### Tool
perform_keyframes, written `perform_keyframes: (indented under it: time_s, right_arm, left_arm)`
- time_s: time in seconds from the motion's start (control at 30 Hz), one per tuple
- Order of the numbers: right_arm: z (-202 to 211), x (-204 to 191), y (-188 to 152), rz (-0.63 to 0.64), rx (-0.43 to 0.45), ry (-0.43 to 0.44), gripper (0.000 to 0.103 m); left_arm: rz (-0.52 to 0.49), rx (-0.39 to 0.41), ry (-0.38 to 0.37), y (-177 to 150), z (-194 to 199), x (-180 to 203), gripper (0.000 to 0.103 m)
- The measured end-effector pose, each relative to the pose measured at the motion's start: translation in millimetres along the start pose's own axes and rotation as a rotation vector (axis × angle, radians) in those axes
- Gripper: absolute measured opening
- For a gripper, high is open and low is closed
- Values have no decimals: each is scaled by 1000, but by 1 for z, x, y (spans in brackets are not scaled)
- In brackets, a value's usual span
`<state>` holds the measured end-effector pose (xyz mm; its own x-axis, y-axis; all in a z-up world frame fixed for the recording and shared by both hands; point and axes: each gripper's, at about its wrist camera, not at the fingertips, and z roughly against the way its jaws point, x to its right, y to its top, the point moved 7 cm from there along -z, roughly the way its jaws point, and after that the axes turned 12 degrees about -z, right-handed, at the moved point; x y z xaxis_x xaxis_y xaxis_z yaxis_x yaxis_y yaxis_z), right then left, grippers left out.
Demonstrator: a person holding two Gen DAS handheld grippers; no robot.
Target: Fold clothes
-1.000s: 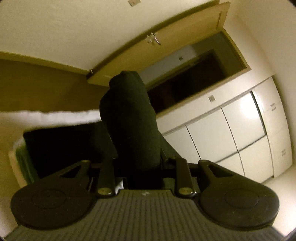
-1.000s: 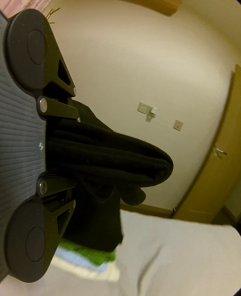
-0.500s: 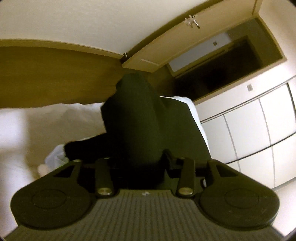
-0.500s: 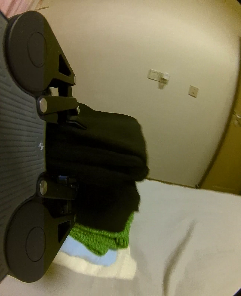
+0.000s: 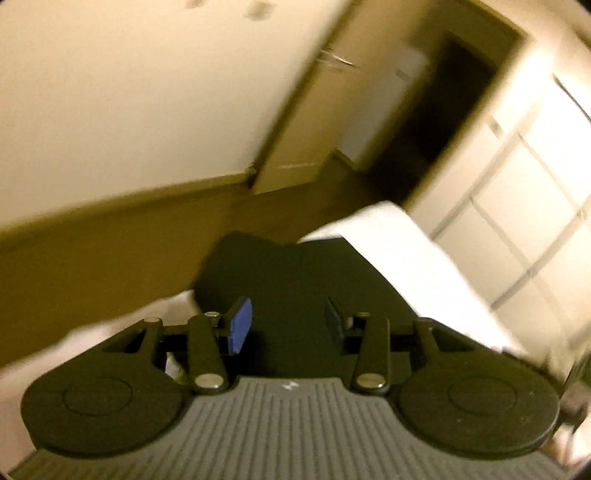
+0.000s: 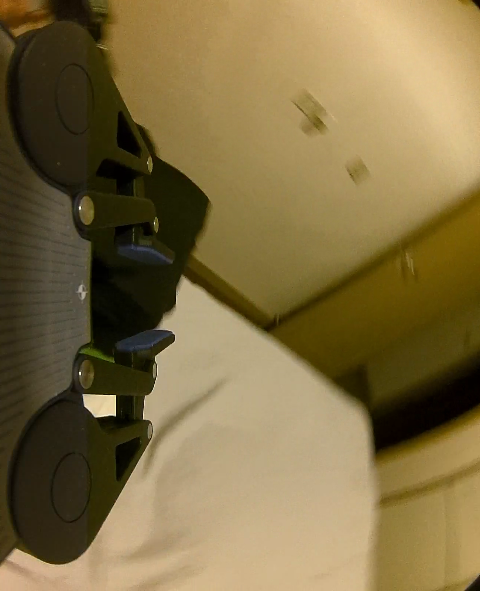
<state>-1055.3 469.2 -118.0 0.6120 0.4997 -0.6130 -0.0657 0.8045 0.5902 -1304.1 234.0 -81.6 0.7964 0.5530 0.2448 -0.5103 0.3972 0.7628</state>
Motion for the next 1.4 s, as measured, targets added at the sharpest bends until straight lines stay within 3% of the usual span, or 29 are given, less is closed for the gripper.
perform_keyframes:
  time_s: [0.07,0.1,0.23,0.33,0.5,0.53,0.63,0.7,0.77,0.97,1.03,1.1,1.4]
  right_arm:
    - [-9,-16,-15,107,-35,28,40]
    - [-14,-21,-22,148,-53,42,38]
    - [-42,-22,-50,247,-154,-19,32]
    - [-47,-20,-59,290,-185,-46,32]
    - [-43,-32,-50,276,-196,-66,37]
    - [-44,-41,-42,265,-186,-62,44]
    - [-12,-51,-38,238,-153,-56,78]
    - [4,-56,-45,200,-187,-40,90]
    - [19,-59,-53,168,-233,-58,89]
    - [67,-73,-74,184,-263,-115,89]
    - [86,-78,-76,198,-259,-113,89]
    - [101,-84,-76,213,-250,-110,89]
    - [197,-102,-82,284,-210,-52,90]
  left_arm:
    - [-46,-47,16,-11,-19,7,35]
    - [-58,-77,30,-18,-29,7,31]
    - [-95,-106,46,-39,-50,-2,30]
    - [-92,-107,36,-38,-51,0,30]
    - [-118,-144,91,-28,-43,14,34]
    - [-109,-153,102,-27,-35,17,36]
    - [-106,-188,143,-28,-10,26,41]
    - [-123,-225,180,-32,8,32,51]
    - [-136,-249,211,-35,28,38,52]
    - [-148,-236,255,-38,95,65,70]
    - [-152,-232,269,-38,117,74,77]
    - [-156,-227,283,-39,139,83,94]
    - [-203,-206,394,-64,226,135,102]
